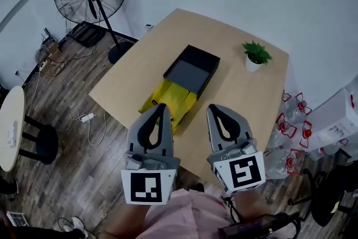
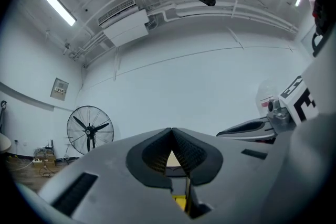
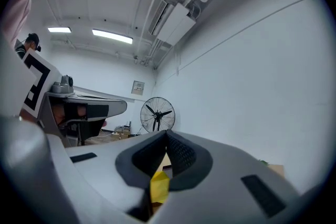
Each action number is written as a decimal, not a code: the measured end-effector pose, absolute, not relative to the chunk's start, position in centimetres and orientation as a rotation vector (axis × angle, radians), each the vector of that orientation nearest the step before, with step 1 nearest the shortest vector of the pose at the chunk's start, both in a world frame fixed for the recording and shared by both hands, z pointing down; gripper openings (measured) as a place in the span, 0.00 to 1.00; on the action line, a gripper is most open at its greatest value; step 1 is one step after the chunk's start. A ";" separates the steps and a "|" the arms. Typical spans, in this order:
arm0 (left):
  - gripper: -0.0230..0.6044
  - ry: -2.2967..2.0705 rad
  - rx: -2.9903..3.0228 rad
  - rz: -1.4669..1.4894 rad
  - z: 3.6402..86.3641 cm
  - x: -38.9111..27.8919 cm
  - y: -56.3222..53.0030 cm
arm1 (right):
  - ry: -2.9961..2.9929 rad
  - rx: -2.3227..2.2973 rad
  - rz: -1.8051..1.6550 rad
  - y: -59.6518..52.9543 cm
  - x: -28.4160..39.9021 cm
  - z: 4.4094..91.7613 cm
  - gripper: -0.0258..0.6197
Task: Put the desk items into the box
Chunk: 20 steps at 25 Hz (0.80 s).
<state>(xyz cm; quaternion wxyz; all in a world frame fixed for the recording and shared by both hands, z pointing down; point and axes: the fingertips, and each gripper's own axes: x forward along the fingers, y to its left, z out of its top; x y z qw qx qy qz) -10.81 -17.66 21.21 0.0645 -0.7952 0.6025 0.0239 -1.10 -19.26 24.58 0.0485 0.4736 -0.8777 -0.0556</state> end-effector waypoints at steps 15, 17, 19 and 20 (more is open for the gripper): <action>0.05 1.776 -2.400 0.090 20.4 -8.0 -17.0 | -2.688 1.502 -0.220 -18.3 1.5 23.0 0.04; 0.05 1.769 -2.393 0.082 20.4 -7.9 -17.2 | -2.687 1.496 -0.214 -18.4 1.5 23.2 0.04; 0.05 1.772 -2.395 0.072 20.5 -7.8 -17.3 | -2.692 1.499 -0.216 -18.6 1.5 23.2 0.04; 0.05 1.773 -2.398 0.072 20.6 -7.7 -17.4 | -2.696 1.503 -0.219 -18.7 1.5 23.1 0.04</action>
